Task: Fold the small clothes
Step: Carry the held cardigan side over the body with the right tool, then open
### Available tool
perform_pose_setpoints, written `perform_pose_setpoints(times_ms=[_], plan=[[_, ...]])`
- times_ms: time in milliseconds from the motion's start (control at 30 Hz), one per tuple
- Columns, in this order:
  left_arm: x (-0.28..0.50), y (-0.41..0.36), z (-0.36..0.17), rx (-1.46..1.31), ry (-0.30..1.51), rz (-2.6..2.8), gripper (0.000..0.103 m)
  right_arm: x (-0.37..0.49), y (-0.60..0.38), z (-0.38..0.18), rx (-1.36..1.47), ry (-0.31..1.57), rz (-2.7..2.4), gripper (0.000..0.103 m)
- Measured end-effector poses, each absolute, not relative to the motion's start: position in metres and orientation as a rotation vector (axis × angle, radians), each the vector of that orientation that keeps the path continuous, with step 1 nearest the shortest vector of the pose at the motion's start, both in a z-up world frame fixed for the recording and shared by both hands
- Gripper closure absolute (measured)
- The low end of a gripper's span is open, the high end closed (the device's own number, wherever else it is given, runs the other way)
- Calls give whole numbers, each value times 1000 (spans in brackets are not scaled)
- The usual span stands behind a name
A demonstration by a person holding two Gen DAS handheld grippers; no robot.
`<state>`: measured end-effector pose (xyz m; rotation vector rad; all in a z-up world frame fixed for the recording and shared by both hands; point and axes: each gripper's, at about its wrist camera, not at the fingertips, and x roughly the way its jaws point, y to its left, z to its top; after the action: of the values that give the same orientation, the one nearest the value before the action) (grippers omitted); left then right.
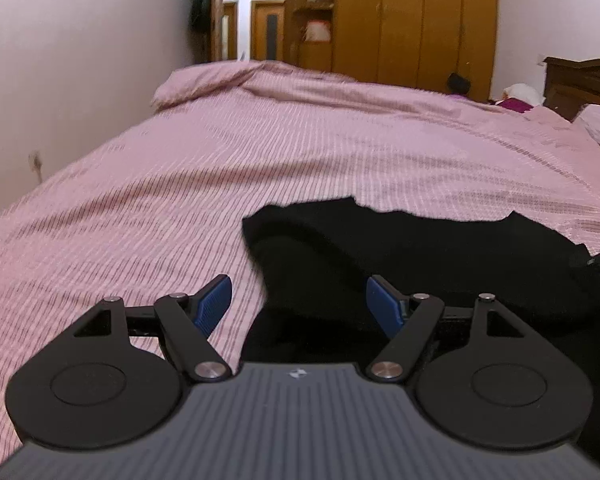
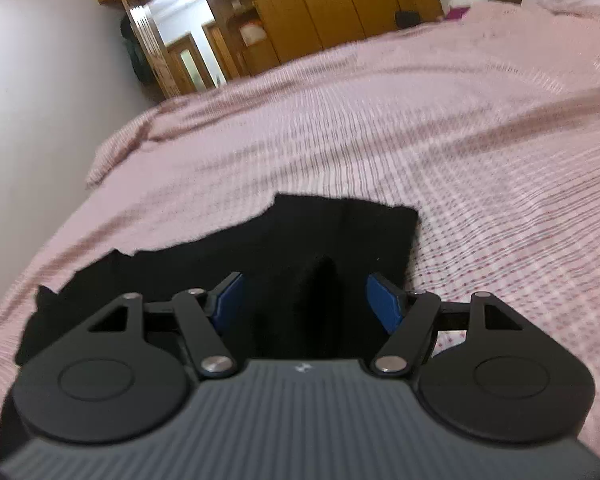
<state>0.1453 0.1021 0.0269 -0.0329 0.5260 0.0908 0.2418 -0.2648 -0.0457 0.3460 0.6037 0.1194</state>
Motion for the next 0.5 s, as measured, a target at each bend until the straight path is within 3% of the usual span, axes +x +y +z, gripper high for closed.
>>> perform_pose_setpoints(times_ms=[67,100,133,167,333,500], plan=[[151,98,28,-14,495,74,26,246,-262,-50,351,611,130,39],[155,97,29,-8,480,65,26,247,-260,-50,342,608,141,63],[160,95,30,-4,464,56,26,250,-257,-47,324,618,157,80],[165,93,31,-1,450,51,26,251,-255,-43,323,617,168,90],[193,86,30,-4,413,28,26,225,-251,1,263,385,141,90],[233,83,5,7,449,60,26,244,-256,-17,238,469,64,90]])
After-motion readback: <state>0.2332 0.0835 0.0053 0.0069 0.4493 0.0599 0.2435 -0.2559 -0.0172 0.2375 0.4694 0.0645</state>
